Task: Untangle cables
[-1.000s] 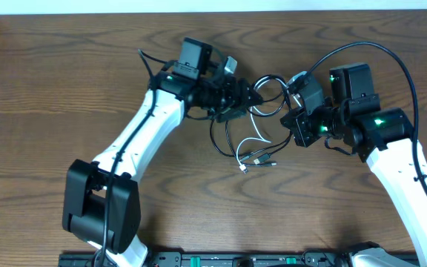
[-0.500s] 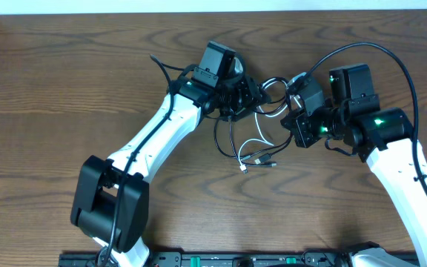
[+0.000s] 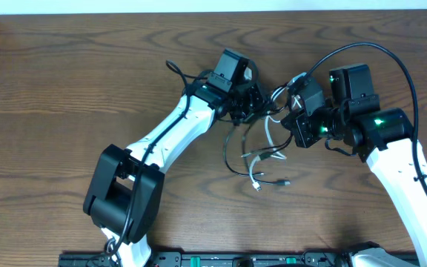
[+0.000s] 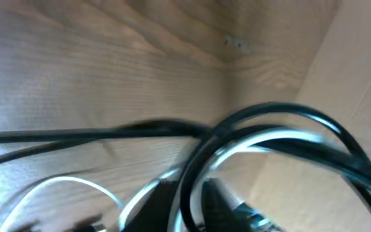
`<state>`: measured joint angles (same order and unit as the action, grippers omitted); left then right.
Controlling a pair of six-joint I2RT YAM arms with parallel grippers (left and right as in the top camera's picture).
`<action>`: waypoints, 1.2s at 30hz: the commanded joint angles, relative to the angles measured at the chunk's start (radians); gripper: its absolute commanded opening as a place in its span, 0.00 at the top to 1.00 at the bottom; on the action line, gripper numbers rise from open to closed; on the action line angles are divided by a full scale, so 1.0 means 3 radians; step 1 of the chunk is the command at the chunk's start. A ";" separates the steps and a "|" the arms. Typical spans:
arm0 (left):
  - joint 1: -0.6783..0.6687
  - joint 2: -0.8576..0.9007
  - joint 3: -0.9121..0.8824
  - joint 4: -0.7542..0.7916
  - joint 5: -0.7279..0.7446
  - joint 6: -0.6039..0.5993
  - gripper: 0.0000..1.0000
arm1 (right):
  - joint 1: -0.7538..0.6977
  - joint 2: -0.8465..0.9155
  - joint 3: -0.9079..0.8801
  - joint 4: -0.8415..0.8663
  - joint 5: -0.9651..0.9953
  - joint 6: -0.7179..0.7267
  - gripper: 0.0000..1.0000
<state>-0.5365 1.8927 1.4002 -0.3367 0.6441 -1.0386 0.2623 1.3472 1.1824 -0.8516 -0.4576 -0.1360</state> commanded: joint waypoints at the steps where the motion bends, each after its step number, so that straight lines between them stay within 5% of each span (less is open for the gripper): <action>1: 0.0097 0.0009 0.0027 0.0009 0.0043 0.0065 0.93 | 0.0025 -0.0010 0.0004 -0.0024 0.0050 -0.0037 0.99; 19: 0.0538 -0.0810 0.0028 -0.0014 0.0520 0.2274 0.92 | 0.0010 0.0336 0.0000 0.0126 0.0356 0.0304 0.99; 30: 0.0534 -0.1185 0.0028 -0.0375 0.0183 0.2556 0.93 | 0.0022 0.0458 0.0001 0.0848 -0.0801 0.0348 0.99; 36: 0.0534 -0.1185 0.0028 -0.0425 0.0272 0.2804 0.93 | 0.0177 0.0465 0.0001 0.1194 -0.0867 0.0642 0.99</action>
<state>-0.3748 1.5593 1.4002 -0.4541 0.7013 -0.2665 0.2821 1.4906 1.1824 -0.5205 -0.6472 0.0021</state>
